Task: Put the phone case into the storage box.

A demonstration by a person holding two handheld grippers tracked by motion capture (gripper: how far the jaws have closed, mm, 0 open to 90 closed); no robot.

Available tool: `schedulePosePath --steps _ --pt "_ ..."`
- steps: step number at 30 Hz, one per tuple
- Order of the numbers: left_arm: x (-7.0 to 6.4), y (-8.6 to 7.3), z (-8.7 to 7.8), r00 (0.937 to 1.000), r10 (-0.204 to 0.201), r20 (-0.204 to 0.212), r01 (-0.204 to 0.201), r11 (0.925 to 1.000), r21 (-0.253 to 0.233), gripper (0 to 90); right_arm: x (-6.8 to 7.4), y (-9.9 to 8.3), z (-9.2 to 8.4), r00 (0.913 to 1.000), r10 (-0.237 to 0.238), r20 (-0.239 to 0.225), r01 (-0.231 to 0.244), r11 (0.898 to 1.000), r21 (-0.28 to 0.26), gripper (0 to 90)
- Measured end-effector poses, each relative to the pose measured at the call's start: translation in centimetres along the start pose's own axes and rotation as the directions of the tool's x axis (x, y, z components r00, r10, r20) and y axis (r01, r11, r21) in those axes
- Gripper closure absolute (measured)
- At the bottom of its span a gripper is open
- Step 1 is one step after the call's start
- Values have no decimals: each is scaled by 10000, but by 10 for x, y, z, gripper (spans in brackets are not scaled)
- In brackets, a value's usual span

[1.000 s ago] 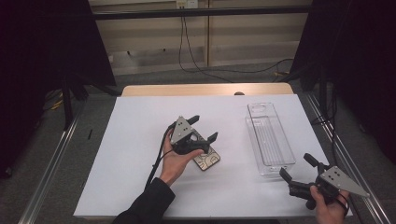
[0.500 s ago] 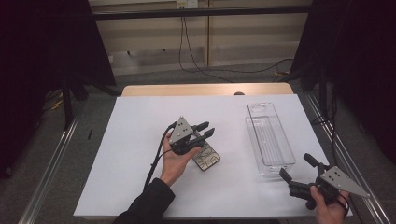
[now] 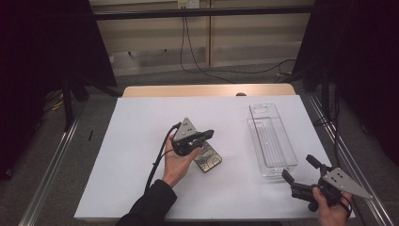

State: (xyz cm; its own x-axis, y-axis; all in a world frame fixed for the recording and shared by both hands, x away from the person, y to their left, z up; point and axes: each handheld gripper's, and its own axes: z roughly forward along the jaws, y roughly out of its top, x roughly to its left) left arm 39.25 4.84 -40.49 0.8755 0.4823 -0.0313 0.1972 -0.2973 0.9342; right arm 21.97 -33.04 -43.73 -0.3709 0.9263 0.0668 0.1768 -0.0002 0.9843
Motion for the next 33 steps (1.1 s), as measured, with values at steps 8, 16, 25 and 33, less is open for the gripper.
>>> schedulePosePath --steps 8,16,25,33 --pt "9 9 13 9991 -197 377 150 9926 1204 900 0 0 -1 10000 19 -25 -20 10000 -41 0" --pt "9 16 33 9962 -309 815 36 9487 3161 900 0 0 0 10000 -17 -55 17 10000 2 0" --pt "13 15 54 9922 -644 1065 97 8931 4498 900 0 0 0 10000 -25 -73 25 10000 6 0" --pt "7 4 70 9908 -864 1042 175 8454 5339 900 -1 0 -1 10000 -20 -98 21 10000 12 0"
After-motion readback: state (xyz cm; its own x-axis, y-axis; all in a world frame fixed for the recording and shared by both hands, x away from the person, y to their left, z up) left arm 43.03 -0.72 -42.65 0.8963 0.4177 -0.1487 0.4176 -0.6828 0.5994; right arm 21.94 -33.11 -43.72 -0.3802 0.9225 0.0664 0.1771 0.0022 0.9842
